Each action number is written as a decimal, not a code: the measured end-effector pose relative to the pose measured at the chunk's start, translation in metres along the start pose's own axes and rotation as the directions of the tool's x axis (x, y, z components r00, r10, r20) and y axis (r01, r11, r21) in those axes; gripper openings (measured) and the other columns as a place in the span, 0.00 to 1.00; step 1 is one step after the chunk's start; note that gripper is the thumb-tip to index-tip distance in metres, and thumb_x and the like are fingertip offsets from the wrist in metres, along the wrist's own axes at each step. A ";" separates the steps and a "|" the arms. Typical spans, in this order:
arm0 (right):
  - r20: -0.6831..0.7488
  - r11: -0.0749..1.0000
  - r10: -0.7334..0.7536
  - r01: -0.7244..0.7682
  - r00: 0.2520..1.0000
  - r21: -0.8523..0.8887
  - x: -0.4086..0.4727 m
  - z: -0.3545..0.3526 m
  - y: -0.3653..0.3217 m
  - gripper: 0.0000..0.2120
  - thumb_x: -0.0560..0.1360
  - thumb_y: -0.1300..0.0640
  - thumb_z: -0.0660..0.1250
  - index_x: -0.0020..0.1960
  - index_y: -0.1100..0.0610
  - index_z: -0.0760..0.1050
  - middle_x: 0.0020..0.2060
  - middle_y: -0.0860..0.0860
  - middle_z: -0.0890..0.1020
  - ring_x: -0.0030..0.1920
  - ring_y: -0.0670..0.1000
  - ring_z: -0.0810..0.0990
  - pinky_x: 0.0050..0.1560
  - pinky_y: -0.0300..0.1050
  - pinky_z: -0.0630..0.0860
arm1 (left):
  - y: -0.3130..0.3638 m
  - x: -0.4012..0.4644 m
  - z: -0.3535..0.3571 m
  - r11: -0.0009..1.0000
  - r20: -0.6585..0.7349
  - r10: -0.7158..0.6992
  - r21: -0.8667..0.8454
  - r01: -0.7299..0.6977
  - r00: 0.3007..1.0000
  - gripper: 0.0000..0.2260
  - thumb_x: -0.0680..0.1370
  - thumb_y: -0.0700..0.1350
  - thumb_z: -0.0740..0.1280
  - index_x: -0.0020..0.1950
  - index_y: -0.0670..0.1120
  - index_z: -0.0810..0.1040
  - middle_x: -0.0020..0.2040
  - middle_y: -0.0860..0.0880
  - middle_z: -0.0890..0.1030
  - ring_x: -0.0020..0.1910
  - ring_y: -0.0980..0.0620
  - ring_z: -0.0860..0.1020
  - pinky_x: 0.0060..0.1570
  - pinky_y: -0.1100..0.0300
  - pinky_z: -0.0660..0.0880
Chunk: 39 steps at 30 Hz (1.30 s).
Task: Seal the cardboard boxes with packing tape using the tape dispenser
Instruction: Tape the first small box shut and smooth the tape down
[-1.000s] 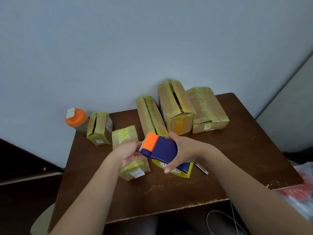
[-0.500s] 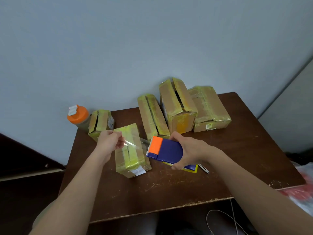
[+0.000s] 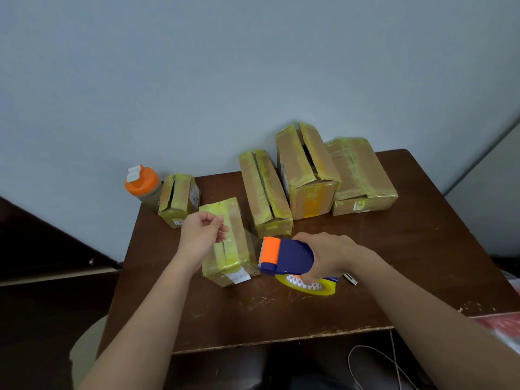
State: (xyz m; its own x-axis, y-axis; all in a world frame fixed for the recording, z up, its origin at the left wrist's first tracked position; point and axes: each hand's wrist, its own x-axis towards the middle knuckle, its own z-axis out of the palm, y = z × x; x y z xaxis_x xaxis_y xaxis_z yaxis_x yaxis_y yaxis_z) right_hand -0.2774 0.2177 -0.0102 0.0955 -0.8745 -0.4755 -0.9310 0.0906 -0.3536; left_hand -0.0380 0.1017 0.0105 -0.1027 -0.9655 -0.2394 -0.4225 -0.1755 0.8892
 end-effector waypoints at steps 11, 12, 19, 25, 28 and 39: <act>-0.229 0.989 0.142 -0.146 0.963 -0.002 0.012 0.064 0.021 0.38 0.66 0.41 0.73 0.66 0.47 0.55 0.56 0.51 0.69 0.56 0.54 0.75 0.52 0.50 0.75 | -0.008 -0.002 0.024 0.997 0.070 -0.075 0.016 0.074 0.995 0.10 0.80 0.40 0.65 0.41 0.38 0.78 0.37 0.43 0.84 0.32 0.50 0.81 0.33 0.61 0.78; -0.259 0.988 0.146 -0.155 0.955 -0.016 0.012 0.067 0.021 0.37 0.67 0.43 0.73 0.68 0.47 0.56 0.58 0.52 0.68 0.57 0.54 0.74 0.52 0.49 0.75 | -0.009 -0.002 0.023 0.997 0.064 -0.082 0.018 0.081 0.995 0.09 0.80 0.40 0.65 0.41 0.38 0.78 0.38 0.43 0.84 0.32 0.51 0.81 0.33 0.61 0.78; -0.255 0.988 0.152 -0.144 0.955 0.050 0.009 0.061 0.023 0.44 0.70 0.46 0.70 0.74 0.36 0.43 0.58 0.51 0.69 0.56 0.54 0.73 0.51 0.50 0.76 | -0.015 -0.007 0.019 0.995 0.036 -0.093 -0.016 0.094 0.995 0.07 0.79 0.39 0.66 0.46 0.35 0.78 0.38 0.41 0.84 0.29 0.54 0.81 0.32 0.62 0.79; -0.294 0.985 -0.058 0.006 0.954 -0.175 0.003 -0.012 -0.002 0.42 0.74 0.44 0.66 0.74 0.31 0.39 0.50 0.48 0.67 0.53 0.53 0.73 0.47 0.47 0.71 | -0.028 -0.017 -0.010 0.978 -0.153 -0.128 -0.183 0.099 0.980 0.10 0.76 0.44 0.72 0.42 0.37 0.80 0.35 0.42 0.82 0.31 0.52 0.80 0.32 0.63 0.77; -0.296 0.949 -0.128 0.030 0.946 -0.313 0.005 -0.040 -0.032 0.40 0.75 0.43 0.66 0.76 0.32 0.43 0.54 0.50 0.69 0.58 0.55 0.71 0.52 0.51 0.67 | -0.049 -0.026 -0.012 0.935 -0.250 -0.258 -0.310 0.175 0.933 0.09 0.77 0.44 0.70 0.41 0.39 0.78 0.35 0.43 0.81 0.32 0.52 0.79 0.35 0.61 0.77; -0.199 0.883 -0.126 0.019 0.972 -0.468 0.014 -0.027 -0.071 0.40 0.74 0.46 0.67 0.76 0.34 0.45 0.63 0.54 0.70 0.64 0.59 0.69 0.59 0.56 0.67 | -0.089 -0.036 -0.014 0.826 -0.260 -0.491 -0.442 0.349 0.831 0.08 0.78 0.44 0.68 0.44 0.40 0.79 0.36 0.45 0.80 0.38 0.49 0.78 0.42 0.55 0.77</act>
State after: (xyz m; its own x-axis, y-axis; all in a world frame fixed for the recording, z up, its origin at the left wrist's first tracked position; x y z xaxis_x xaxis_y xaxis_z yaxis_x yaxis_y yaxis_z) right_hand -0.2197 0.1864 0.0304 0.1400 -0.9562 -0.2573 -0.9856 -0.1594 0.0563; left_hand 0.0153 0.1493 -0.0544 0.3566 -0.7667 -0.5339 0.0127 -0.5674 0.8233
